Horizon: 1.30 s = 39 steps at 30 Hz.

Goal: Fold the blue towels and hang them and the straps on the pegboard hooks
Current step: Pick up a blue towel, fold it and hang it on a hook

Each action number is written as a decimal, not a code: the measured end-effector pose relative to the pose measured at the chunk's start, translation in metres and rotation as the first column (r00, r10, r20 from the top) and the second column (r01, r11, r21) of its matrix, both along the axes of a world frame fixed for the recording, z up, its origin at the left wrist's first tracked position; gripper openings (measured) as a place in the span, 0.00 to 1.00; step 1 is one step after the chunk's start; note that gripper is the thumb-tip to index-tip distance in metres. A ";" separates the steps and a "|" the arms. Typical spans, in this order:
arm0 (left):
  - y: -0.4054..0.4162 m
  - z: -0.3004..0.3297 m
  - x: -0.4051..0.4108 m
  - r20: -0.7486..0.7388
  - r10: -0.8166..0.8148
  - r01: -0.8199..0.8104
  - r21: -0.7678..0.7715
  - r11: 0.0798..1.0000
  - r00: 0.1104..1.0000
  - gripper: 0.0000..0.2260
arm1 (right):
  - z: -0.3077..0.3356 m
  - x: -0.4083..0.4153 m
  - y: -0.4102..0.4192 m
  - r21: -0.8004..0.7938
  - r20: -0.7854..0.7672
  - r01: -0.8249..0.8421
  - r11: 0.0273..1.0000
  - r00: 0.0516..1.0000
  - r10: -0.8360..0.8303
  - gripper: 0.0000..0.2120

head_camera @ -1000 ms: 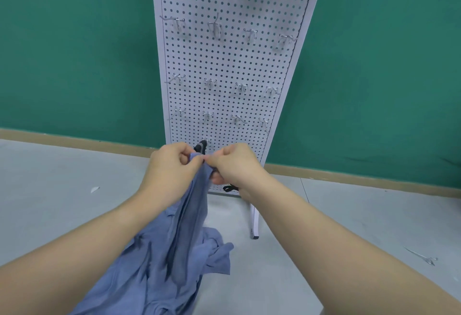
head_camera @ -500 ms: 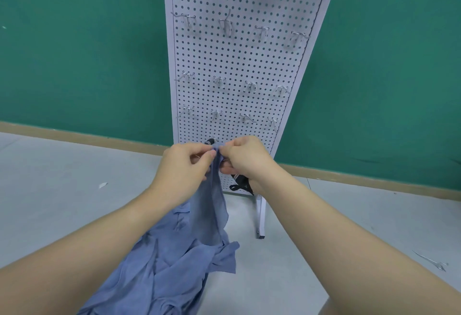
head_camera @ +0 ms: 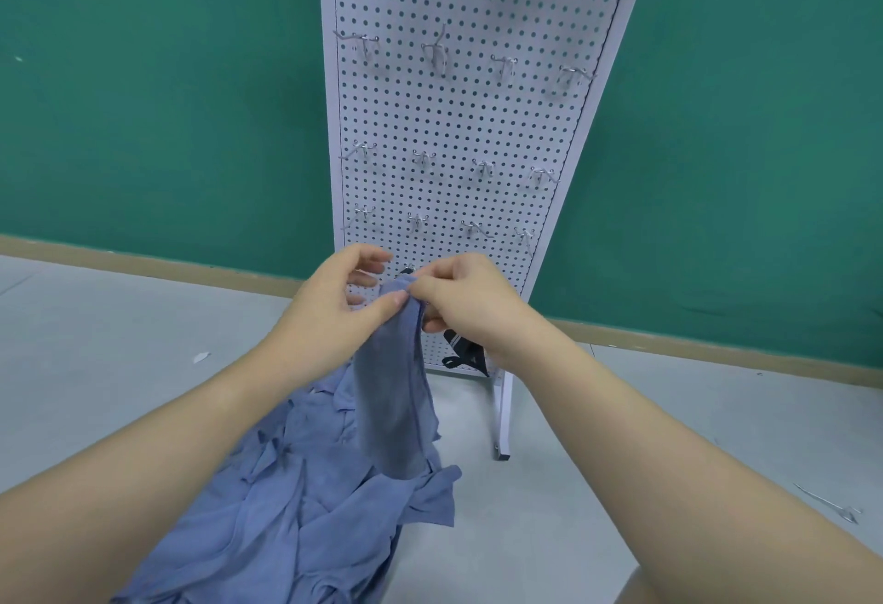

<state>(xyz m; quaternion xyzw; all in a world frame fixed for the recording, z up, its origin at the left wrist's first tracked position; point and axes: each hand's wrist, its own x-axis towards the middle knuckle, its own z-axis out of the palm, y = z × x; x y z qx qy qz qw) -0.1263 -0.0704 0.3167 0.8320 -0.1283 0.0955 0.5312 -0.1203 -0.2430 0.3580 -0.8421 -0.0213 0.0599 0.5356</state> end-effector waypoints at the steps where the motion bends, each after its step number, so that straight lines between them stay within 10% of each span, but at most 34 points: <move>1: 0.003 0.003 -0.002 -0.008 -0.052 0.052 0.017 0.999 0.999 0.13 | 0.002 -0.001 0.000 0.016 0.003 -0.031 0.999 1.000 0.031 0.08; 9: 0.017 0.020 -0.013 -0.103 -0.200 0.213 0.134 0.968 0.974 0.35 | 0.012 -0.006 -0.006 0.110 0.076 -0.141 0.984 0.988 0.133 0.14; 28: 0.008 0.025 -0.019 0.000 -0.128 0.127 -0.116 0.985 0.992 0.09 | 0.008 -0.006 -0.027 0.313 0.140 -0.094 0.945 0.989 0.052 0.20; 37: 0.004 0.022 -0.020 0.141 -0.154 0.144 0.084 0.986 0.978 0.03 | 0.016 -0.009 -0.026 0.381 0.151 -0.052 0.923 0.989 -0.007 0.32; 39: 0.009 0.017 -0.014 0.041 -0.187 0.179 0.149 0.973 0.982 0.15 | 0.016 -0.008 -0.027 0.392 0.150 -0.051 0.918 0.989 -0.010 0.27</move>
